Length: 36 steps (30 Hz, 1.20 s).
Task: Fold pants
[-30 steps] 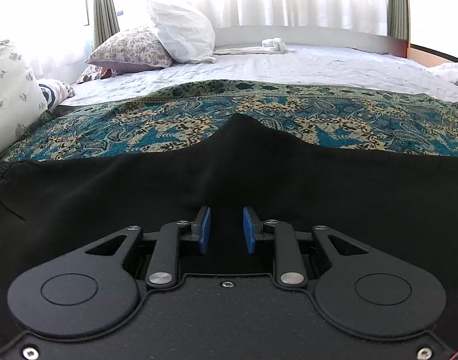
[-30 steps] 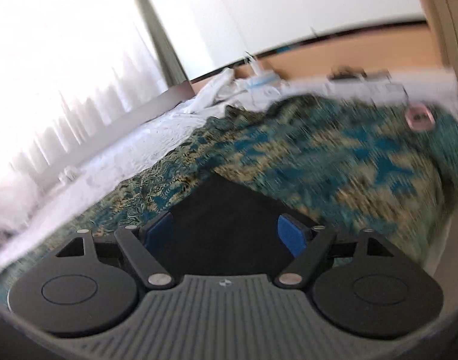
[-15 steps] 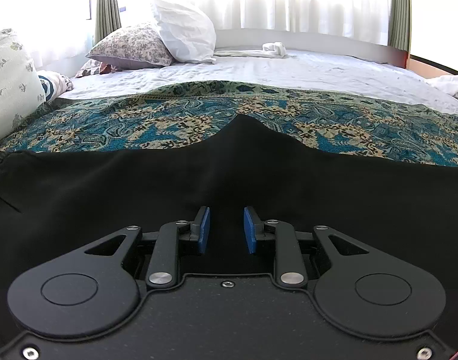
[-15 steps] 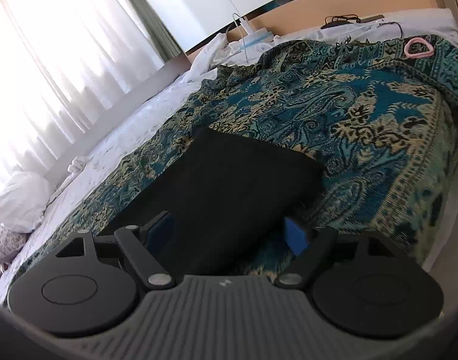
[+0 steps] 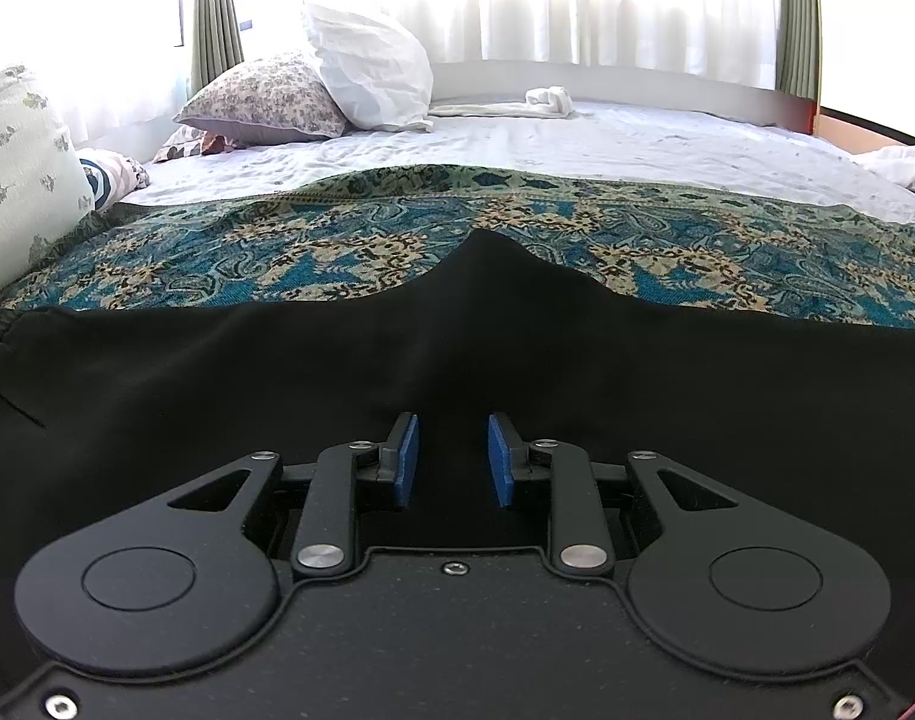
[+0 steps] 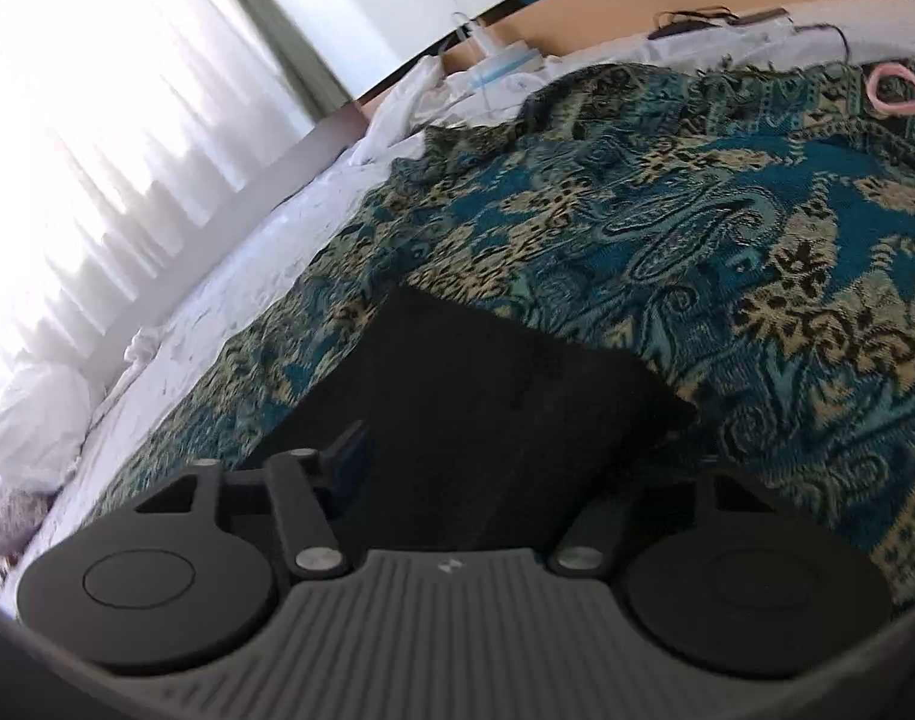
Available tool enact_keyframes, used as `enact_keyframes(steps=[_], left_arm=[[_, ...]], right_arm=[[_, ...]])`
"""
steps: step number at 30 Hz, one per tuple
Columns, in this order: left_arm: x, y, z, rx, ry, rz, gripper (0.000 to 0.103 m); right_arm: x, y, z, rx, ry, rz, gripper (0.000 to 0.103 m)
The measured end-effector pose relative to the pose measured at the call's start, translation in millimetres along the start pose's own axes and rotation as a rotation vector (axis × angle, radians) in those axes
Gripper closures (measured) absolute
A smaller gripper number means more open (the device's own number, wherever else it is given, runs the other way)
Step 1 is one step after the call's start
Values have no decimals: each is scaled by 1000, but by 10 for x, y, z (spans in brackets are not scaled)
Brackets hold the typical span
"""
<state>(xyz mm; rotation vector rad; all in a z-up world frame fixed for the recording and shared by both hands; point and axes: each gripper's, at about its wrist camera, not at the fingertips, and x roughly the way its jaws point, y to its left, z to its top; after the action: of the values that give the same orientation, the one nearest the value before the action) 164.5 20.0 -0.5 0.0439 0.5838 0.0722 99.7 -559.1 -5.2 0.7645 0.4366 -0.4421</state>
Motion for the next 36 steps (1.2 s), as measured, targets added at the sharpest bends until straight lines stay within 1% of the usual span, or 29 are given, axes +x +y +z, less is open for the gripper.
enact_keyframes(steps=[1, 2, 3, 4, 5, 7, 8, 10, 11, 12, 13, 15, 17, 18, 19, 20, 21, 23, 25, 26, 27, 28, 29, 30, 32, 36], left_arm=[[1, 1, -1, -1, 0, 0, 77], [1, 3, -1, -1, 0, -1, 77], [2, 3, -1, -3, 0, -2, 77], [3, 4, -2, -3, 0, -2, 77], [5, 5, 3, -6, 1, -4, 77], [-9, 21, 22, -20, 7, -13, 76], [-20, 51, 49, -37, 20, -26, 73], [-83, 163, 98, -98, 42, -84, 69], [-134, 228, 98, -125, 43, -113, 69], [-197, 289, 82, -135, 34, -130, 69], [-255, 331, 57, -127, 19, -133, 69], [-364, 423, -19, -94, -18, -117, 69], [-424, 540, -92, -84, -36, -108, 69], [-434, 635, -131, -104, -31, -115, 69], [-433, 726, -157, -132, -18, -129, 71], [-418, 823, -177, -167, -4, -144, 81], [-404, 935, -202, -209, 4, -159, 85], [-393, 1090, -237, -272, 9, -176, 86], [-367, 1193, -271, -307, 11, -207, 86], [-352, 1216, -294, -316, 10, -217, 86], [-336, 1239, -311, -326, 9, -228, 86], [-326, 1254, -321, -331, 8, -235, 86], [-318, 1264, -327, -335, 6, -243, 85], [-310, 1276, -340, -339, 4, -248, 85], [-308, 1281, -354, -341, 0, -253, 85], [-304, 1271, -369, -348, -7, -257, 85]], right_arm=[[9, -19, 14, 16, 0, -5, 54], [15, -35, 34, 32, 4, -13, 66], [16, -53, 50, 46, 8, -27, 73], [12, -70, 59, 55, 12, -41, 86], [9, -84, 72, 65, 17, -58, 93], [-18, -63, 103, 71, 21, -77, 96], [-37, 7, 119, 53, 15, -105, 97], [-71, 265, 133, -30, -9, -170, 97], [-84, 444, 133, -86, -24, -186, 97], [-84, 677, 108, -144, -35, -180, 97], [-74, 912, 68, -194, -35, -160, 97], [-47, 1459, -97, -310, -24, -94, 97], [-25, 2151, -484, -486, 7, -4, 97], [-27, 2449, -727, -575, 28, 43, 97], [-33, 2778, -1055, -680, 63, 102, 97], [-49, 3039, -1382, -772, 108, 165, 97], [-75, 3273, -1742, -866, 163, 231, 97], [-158, 3565, -2359, -1021, 236, 329, 97], [-268, 3712, -2878, -1144, 285, 396, 97], [-323, 3739, -3071, -1190, 299, 415, 97], [-386, 3751, -3220, -1230, 282, 417, 97], [-470, 3744, -3342, -1279, 237, 413, 97], [-543, 3741, -3433, -1329, 195, 403, 96], [-579, 3738, -3466, -1353, 179, 396, 96], [-657, 3716, -3509, -1368, 176, 393, 93], [-794, 3631, -3552, -1389, 163, 394, 93]])
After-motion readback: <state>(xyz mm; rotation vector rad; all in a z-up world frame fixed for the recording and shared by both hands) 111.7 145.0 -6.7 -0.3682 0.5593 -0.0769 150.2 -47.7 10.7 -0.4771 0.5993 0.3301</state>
